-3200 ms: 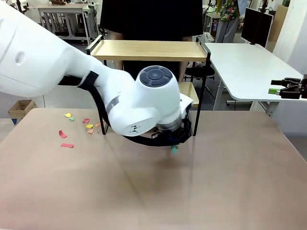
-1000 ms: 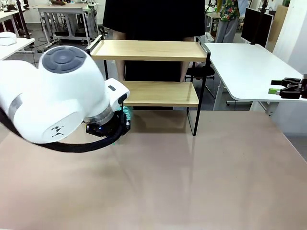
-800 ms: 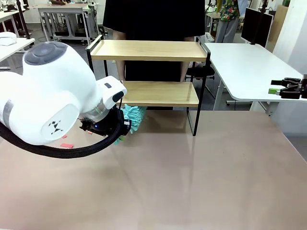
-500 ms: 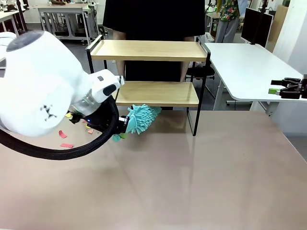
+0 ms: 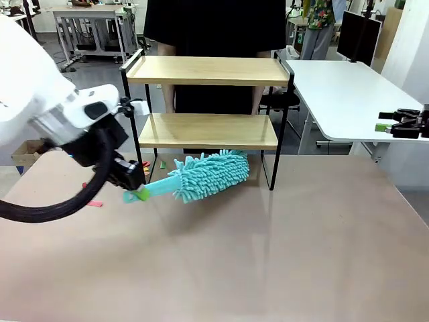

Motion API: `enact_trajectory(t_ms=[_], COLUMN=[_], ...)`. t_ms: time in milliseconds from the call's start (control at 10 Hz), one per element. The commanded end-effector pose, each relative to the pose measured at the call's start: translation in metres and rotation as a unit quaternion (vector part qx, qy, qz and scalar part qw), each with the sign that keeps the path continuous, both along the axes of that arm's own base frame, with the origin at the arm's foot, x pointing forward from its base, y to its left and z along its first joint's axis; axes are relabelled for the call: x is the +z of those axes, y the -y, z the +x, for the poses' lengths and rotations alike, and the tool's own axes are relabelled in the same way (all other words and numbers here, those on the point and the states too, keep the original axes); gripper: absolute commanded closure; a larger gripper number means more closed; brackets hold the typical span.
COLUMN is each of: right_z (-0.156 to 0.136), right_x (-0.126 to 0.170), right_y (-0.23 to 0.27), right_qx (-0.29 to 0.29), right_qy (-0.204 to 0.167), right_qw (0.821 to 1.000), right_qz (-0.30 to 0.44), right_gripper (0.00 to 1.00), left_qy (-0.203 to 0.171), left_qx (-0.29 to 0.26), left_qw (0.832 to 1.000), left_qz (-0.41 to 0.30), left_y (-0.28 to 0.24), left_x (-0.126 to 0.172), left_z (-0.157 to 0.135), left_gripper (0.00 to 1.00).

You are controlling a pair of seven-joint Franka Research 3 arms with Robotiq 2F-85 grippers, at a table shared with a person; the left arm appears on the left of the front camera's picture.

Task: Clean the shelf.
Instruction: Clean the specific section of the Shelf indicated by the human with the Duster.

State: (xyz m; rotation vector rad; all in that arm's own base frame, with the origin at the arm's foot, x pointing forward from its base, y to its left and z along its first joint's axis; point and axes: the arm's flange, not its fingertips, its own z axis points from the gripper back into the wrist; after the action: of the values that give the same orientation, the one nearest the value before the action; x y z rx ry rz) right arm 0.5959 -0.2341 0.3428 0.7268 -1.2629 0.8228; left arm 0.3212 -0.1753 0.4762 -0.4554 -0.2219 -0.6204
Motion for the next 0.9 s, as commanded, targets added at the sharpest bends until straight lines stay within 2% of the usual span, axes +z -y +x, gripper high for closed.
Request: enact_trajectory(t_ms=[0,200,400,500,700,800], right_z=[0.001,0.001,0.001,0.001,0.001,0.001], right_x=[0.003,0.003,0.003,0.003,0.003,0.003], right_y=[-0.002,-0.002,-0.002,-0.002,-0.002,-0.002], right_qx=[0.002,0.002,0.002,0.002,0.002,0.002], right_qy=[0.002,0.002,0.002,0.002,0.002,0.002], right_qw=[1.000,1.000,1.000,1.000,1.000,1.000], right_qz=[-0.001,-0.001,-0.001,-0.001,-0.001,-0.001], right_gripper=[0.00,0.00,0.00,0.00,0.00,0.00], left_qy=[-0.025,-0.060,-0.114,-0.175,-0.171,-0.187], left_qx=[-0.012,-0.022,-0.040,-0.084,-0.088,-0.061], left_qw=[1.000,0.998,0.990,0.979,0.978,0.973], left_qz=[0.003,0.027,0.072,0.060,0.075,0.122], left_y=[-0.049,-0.080,-0.107,-0.115,-0.121,-0.117], left_x=[0.004,0.036,0.062,0.067,0.067,0.058], left_z=[-0.032,-0.050,-0.069,-0.074,-0.084,-0.082], left_gripper=[0.86,0.86,0.86,0.86,0.86,0.86])
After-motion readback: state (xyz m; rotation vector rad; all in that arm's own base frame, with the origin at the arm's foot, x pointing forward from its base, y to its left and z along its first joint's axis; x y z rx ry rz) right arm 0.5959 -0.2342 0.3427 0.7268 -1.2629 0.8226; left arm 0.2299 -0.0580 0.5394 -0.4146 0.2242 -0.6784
